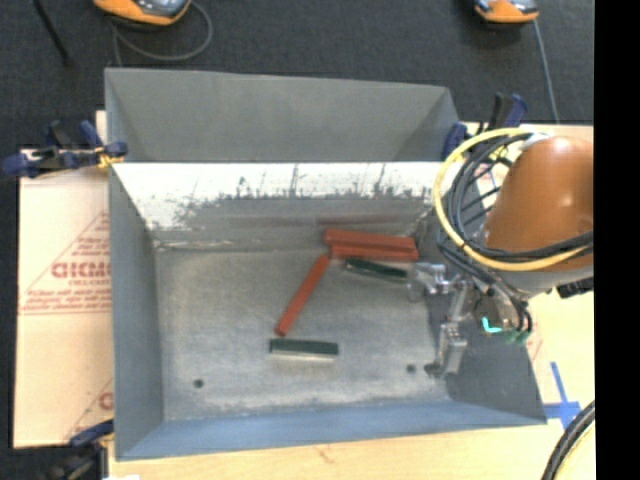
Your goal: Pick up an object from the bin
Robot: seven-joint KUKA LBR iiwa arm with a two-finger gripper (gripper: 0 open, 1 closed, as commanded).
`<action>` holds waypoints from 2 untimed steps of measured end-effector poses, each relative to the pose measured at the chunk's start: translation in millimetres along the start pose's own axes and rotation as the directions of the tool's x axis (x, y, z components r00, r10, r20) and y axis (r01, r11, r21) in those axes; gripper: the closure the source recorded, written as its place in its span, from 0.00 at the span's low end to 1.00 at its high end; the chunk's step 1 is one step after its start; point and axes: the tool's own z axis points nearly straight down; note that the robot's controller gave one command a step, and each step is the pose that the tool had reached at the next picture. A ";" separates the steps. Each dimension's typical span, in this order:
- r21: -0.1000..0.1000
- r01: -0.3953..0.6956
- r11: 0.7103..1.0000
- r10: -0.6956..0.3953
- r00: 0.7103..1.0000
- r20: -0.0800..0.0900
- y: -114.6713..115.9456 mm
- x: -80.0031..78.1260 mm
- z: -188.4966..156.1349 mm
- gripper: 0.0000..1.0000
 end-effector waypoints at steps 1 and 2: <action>-0.003 0.075 0.997 -0.075 0.997 0.001 106.3 -27.9 148.6 0.00; -0.003 0.096 0.995 -0.096 0.995 0.011 145.4 -32.2 112.2 0.00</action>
Offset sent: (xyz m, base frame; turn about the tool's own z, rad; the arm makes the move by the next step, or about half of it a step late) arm 0.0282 0.1033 -0.1448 -0.0682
